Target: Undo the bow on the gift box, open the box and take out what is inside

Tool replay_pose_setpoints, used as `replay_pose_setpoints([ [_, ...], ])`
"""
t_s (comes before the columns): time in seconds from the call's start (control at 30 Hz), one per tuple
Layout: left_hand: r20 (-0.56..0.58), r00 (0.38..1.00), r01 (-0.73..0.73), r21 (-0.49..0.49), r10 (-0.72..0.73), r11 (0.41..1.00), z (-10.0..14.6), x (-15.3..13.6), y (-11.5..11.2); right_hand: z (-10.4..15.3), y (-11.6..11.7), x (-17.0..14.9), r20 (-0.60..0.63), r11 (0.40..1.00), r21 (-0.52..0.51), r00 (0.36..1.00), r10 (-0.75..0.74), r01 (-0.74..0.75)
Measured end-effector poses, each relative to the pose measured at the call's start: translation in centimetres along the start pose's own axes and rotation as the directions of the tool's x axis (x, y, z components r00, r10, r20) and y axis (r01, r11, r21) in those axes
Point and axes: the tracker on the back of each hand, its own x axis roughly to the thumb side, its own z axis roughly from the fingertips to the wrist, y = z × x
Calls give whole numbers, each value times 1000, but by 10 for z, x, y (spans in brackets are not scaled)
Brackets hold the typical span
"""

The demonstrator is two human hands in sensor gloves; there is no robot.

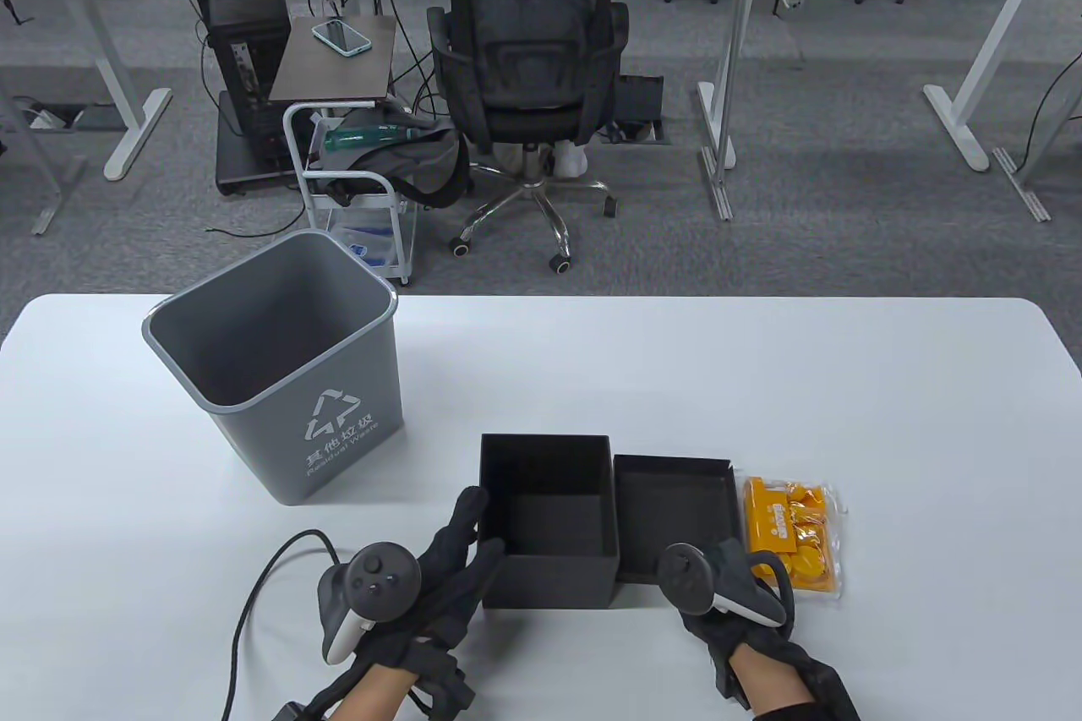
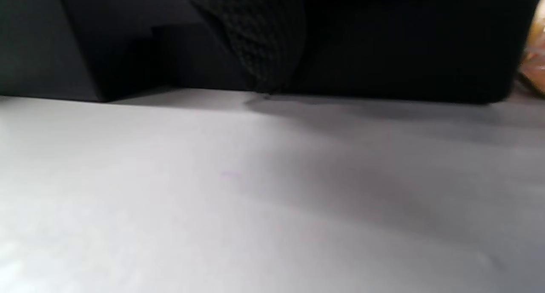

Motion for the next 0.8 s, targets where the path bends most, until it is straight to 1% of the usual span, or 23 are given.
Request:
replay_pose_setpoints([
  [0.13, 1, 1000, -2, 2, 2, 1000, -1, -1, -1, 2, -4, 1, 2, 999, -34, 1000, 9, -9],
  [0.2, 2, 1000, -8, 2, 8, 1000, -1, -1, -1, 5, -13, 1, 1, 997, -73, 1000, -11, 11],
  [0.27, 0, 1000, -5, 0, 5, 1000, -1, -1, -1, 9, -28, -1, -7, 990, -120, 997, -75, 73],
  [0.33, -1, 1000, -5, -2, 5, 1000, -1, -1, 0, 14, -45, -6, -17, 968, -198, 987, -163, 156],
  [0.37, -2, 1000, -7, -3, 7, 1000, -1, -1, -1, 19, -58, -10, -7, 937, -263, 970, -242, 232],
  [0.4, -2, 1000, -8, -3, 8, 1000, -1, -1, -1, 22, -67, -13, 11, 906, -304, 953, -304, 293],
  [0.43, -2, 1000, -9, -3, 9, 1000, -1, -1, -1, 28, -82, -17, 51, 843, -357, 910, -411, 401],
  [0.47, -3, 1000, -9, -3, 9, 1000, -1, -1, -1, 35, -96, -20, 118, 754, -407, 848, -516, 515],
  [0.5, -3, 1000, -9, -4, 9, 1000, -1, -1, -1, 39, -104, -21, 170, 686, -434, 801, -575, 584],
  [0.53, -4, 1000, -9, -5, 9, 1000, -1, -1, -1, 45, -113, -22, 246, 583, -458, 725, -643, 672],
  [0.57, -4, 1000, -10, -4, 10, 1000, -1, -1, -1, 49, -120, -23, 339, 465, -462, 634, -695, 756],
  [0.6, -5, 1000, -12, -4, 12, 1000, -1, -1, -1, 52, -125, -23, 429, 344, -439, 530, -731, 830],
  [0.63, -6, 1000, -13, -4, 13, 1000, -1, -1, -1, 54, -128, -23, 487, 258, -404, 446, -751, 877],
  [0.67, -6, 1000, -15, -4, 15, 1000, -1, -1, -1, 54, -130, -22, 546, 160, -349, 339, -767, 923],
  [0.7, -7, 1000, -17, -4, 17, 1000, -1, -1, -1, 52, -131, -21, 598, 53, -264, 207, -774, 963],
  [0.73, -7, 1000, -17, -4, 17, 1000, -1, -1, -1, 51, -131, -20, 615, -3, -222, 138, -777, 975],
  [0.77, -6, 1000, -17, -3, 17, 1000, -1, -1, -1, 48, -129, -17, 633, -104, -159, 20, -774, 982],
  [0.8, -7, 1000, -18, -3, 17, 1000, -1, -1, -1, 42, -126, -15, 645, -179, -82, -85, -760, 980],
])
